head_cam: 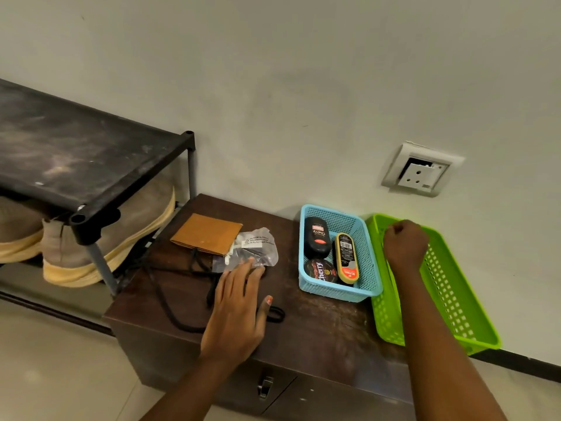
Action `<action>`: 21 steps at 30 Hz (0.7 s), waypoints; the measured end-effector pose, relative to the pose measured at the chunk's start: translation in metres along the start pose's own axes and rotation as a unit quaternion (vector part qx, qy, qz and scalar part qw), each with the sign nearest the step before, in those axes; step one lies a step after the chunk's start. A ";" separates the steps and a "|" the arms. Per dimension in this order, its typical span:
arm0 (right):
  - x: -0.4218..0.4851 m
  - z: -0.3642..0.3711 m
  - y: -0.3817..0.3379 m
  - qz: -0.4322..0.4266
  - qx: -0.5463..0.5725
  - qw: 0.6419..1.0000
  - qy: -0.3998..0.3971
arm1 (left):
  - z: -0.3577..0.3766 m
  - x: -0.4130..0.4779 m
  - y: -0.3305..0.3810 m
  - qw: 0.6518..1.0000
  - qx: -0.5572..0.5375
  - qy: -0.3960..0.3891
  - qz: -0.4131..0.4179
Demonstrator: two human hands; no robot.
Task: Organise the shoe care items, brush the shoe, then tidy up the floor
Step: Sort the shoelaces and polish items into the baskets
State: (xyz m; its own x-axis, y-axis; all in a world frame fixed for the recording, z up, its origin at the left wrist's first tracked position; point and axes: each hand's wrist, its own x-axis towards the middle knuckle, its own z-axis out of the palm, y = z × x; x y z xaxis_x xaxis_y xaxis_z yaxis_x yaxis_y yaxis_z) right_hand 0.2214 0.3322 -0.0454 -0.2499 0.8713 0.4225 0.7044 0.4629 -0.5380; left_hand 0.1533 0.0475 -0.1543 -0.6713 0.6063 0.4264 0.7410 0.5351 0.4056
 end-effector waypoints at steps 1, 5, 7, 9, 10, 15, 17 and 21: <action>-0.004 -0.006 -0.018 -0.031 0.046 0.997 0.044 | 0.000 0.000 0.001 1.000 0.002 0.006 -0.002; -0.039 -0.001 -0.096 -0.174 0.115 0.972 -0.110 | -0.001 0.001 0.002 0.999 0.007 0.022 -0.036; -0.066 0.018 -0.123 -0.206 0.054 0.944 -0.250 | 0.000 0.002 0.002 0.996 -0.003 0.032 -0.079; -0.091 0.038 -0.137 -0.200 -0.012 0.917 -0.345 | 0.001 0.004 0.002 0.993 -0.012 0.040 -0.109; -0.101 0.046 -0.139 -0.187 -0.032 0.909 -0.372 | 0.001 0.004 0.002 0.993 -0.013 0.037 -0.113; -0.119 0.072 -0.136 -0.103 -0.002 0.911 -0.399 | 0.003 0.003 0.000 0.997 0.004 0.011 -0.081; -0.120 0.071 -0.138 -0.058 0.054 0.921 -0.381 | 0.004 0.004 -0.001 0.997 0.009 0.007 -0.078; -0.113 0.053 -0.142 0.035 0.175 0.909 -0.378 | 0.002 0.004 0.001 0.997 0.009 0.000 -0.078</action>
State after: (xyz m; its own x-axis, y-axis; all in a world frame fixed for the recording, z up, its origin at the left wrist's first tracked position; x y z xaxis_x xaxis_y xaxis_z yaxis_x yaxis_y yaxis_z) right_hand 0.1144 0.1763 -0.0551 -0.6899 0.7031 -0.1721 0.5156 0.3105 -0.7986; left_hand 0.1513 0.0518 -0.1537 -0.7785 0.5146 0.3594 0.6277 0.6331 0.4530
